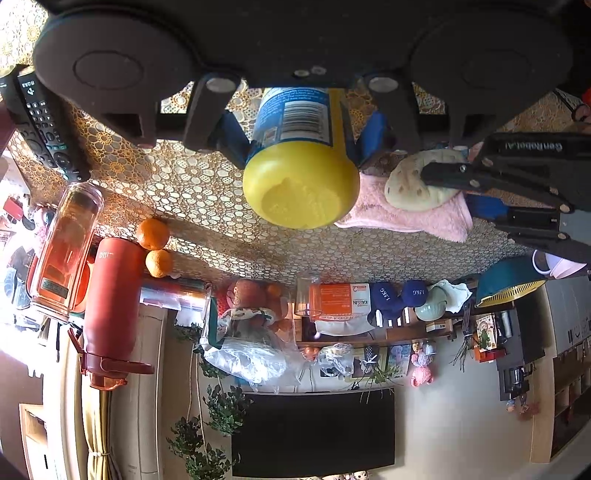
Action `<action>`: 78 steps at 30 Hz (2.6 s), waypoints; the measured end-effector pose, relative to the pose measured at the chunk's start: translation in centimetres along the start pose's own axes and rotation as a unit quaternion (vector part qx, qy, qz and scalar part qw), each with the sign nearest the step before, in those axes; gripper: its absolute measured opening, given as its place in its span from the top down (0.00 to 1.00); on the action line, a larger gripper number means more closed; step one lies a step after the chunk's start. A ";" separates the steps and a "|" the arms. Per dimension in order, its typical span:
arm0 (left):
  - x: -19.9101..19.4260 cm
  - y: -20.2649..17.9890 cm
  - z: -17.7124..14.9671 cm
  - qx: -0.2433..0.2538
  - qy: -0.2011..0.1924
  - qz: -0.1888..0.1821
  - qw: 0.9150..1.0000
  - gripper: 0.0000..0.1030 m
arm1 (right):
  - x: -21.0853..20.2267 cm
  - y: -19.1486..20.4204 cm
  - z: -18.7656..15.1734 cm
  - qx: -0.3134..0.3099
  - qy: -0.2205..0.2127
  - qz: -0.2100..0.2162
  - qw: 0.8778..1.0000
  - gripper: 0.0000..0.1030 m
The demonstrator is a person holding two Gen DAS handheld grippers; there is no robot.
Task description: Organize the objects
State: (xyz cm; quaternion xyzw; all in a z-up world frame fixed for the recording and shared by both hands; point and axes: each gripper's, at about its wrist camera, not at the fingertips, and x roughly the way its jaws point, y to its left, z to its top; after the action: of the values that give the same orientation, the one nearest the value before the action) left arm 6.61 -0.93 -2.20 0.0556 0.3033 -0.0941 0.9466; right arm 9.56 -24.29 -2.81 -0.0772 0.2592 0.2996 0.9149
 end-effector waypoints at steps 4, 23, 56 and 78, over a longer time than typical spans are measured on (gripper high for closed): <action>-1.2 1.0 1.6 -0.038 -0.011 -0.029 0.999 0.70 | -0.2 0.4 -0.1 -0.011 0.000 -0.001 1.000 0.41; 0.0 -1.8 5.8 -0.054 -0.023 -0.122 0.991 0.71 | -0.3 0.9 0.0 -0.022 0.000 -0.002 1.000 0.41; 7.9 7.7 -0.6 -0.254 0.110 -0.148 0.950 0.00 | -0.3 0.7 -0.1 -0.019 -0.002 0.003 1.000 0.40; 3.8 4.9 2.4 -0.245 0.045 -0.114 0.962 0.64 | -0.3 0.6 -0.2 -0.017 -0.002 0.002 1.000 0.40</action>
State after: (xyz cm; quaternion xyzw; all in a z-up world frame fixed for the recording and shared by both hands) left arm 11.99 2.88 -2.26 -0.2092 0.3635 -0.1218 0.8996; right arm 8.89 -24.00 -2.76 -0.0919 0.2525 0.3064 0.9132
